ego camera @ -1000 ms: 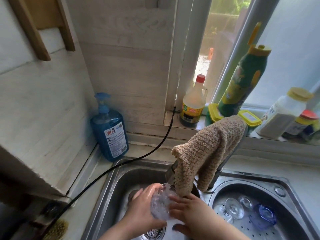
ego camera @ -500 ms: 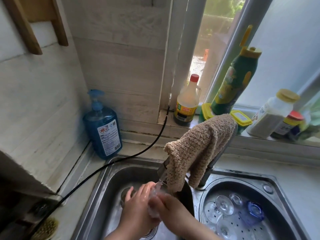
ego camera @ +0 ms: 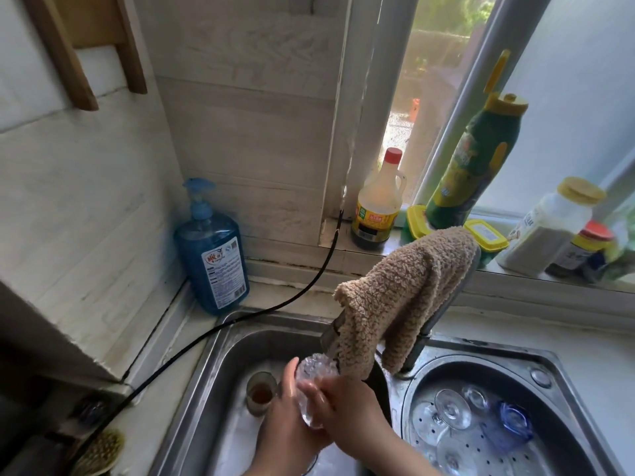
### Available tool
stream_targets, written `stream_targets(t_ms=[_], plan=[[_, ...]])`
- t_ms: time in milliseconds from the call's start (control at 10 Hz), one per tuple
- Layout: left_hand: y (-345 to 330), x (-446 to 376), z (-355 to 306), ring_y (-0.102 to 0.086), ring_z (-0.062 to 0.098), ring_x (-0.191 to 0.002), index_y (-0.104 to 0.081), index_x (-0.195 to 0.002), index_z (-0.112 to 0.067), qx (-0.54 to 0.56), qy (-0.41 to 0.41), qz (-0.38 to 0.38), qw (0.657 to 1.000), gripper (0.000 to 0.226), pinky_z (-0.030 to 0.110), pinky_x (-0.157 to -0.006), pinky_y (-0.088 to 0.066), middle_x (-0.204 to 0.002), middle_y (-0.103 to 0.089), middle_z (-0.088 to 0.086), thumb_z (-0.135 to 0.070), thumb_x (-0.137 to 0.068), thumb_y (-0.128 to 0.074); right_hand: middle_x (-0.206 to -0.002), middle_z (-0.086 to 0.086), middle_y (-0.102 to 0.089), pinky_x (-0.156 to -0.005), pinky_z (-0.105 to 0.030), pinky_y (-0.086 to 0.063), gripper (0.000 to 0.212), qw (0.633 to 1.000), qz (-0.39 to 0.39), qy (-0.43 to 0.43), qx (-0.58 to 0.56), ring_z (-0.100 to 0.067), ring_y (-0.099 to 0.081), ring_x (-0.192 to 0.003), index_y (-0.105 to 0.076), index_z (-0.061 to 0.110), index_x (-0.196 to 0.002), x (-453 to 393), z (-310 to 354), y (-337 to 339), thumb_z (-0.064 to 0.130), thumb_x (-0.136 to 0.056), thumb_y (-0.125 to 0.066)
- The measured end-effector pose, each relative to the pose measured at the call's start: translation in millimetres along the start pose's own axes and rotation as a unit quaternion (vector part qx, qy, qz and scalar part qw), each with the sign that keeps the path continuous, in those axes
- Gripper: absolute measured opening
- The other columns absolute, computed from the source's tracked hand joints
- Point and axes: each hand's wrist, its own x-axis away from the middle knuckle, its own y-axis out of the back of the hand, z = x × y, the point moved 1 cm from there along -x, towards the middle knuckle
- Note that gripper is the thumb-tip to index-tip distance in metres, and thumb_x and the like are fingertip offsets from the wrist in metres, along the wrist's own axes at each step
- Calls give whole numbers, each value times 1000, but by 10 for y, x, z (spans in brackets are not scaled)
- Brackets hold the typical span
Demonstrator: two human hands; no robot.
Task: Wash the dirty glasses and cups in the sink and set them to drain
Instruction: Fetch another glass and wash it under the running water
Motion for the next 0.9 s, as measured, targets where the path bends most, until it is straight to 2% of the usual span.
stream_targets(t_ms=[100,200,300,400,500,600,700,800,900], plan=[[-30,89,-39,-52,18,-121,-32,-142,-36,-66,29,39,997,87,29,-94,-41,-137,-48,2,-83,-69,-20,-96,-7,-69,-79,-30,-42,54,998,-10,-50,21,-24,-62,-94,-60,18,-95,-54,68,-85,60,-95,-27],[77,-44,48,-60,20,-109,-42,-132,-27,-35,21,138,990,78,26,-88,-47,-122,-60,-1,-48,-61,-68,-80,-3,-66,-69,-28,-40,65,999,-43,-17,-15,-21,-63,-82,-58,21,-91,-11,36,-54,74,-84,-22],[241,-199,86,-68,18,-98,-46,-127,-23,72,88,266,957,92,31,-83,-56,-112,-67,2,-36,-45,-85,-66,1,-65,-61,-26,-45,64,993,-38,8,-112,-13,-62,-66,-61,23,-81,34,-176,61,79,-81,-31],[379,-167,49,-69,27,-92,-55,-128,-22,215,210,364,882,73,39,-80,-56,-112,-69,14,-33,-61,-82,-53,-1,-63,-57,-20,-47,42,956,-37,-71,-281,-10,-62,-52,-60,17,-56,58,-196,136,41,-90,-57],[320,-57,60,-66,33,-97,-71,-113,-6,297,331,350,825,54,42,-93,-51,-112,-68,23,-50,-82,-68,-55,2,-58,-43,-10,-36,22,941,-38,-134,-309,-6,-55,-48,-60,12,-73,-68,-186,13,22,-93,-58],[230,-63,122,-64,33,-109,-73,-111,-13,321,335,253,849,67,51,-103,-43,-118,-67,16,-69,-80,-56,-50,21,-46,-37,-2,-27,42,949,37,-163,-269,9,-45,-41,-58,17,-119,-128,-174,-71,45,-89,-58],[244,-108,119,-72,30,-79,-78,-90,-7,367,329,162,855,47,47,-88,-49,-93,-73,19,-45,-83,-52,-62,22,-50,-46,0,-36,63,884,-3,-246,-398,12,-47,-37,-53,34,-105,-238,-389,-242,74,-56,-56],[205,-196,195,-71,36,-82,-75,-90,0,336,369,113,859,38,50,-90,-51,-92,-71,25,-33,-86,-59,-83,2,-59,-67,-24,-55,32,910,41,-237,-339,1,-60,-51,-58,10,-105,-256,-387,-533,40,-94,-54],[119,-307,254,-68,37,-87,-69,-96,4,316,425,2,848,34,48,-85,-54,-96,-70,26,-28,-87,-67,-83,-1,-61,-73,-31,-53,31,934,-7,-229,-274,-10,-58,-65,-63,3,-104,-268,-356,-530,30,-97,-50]])
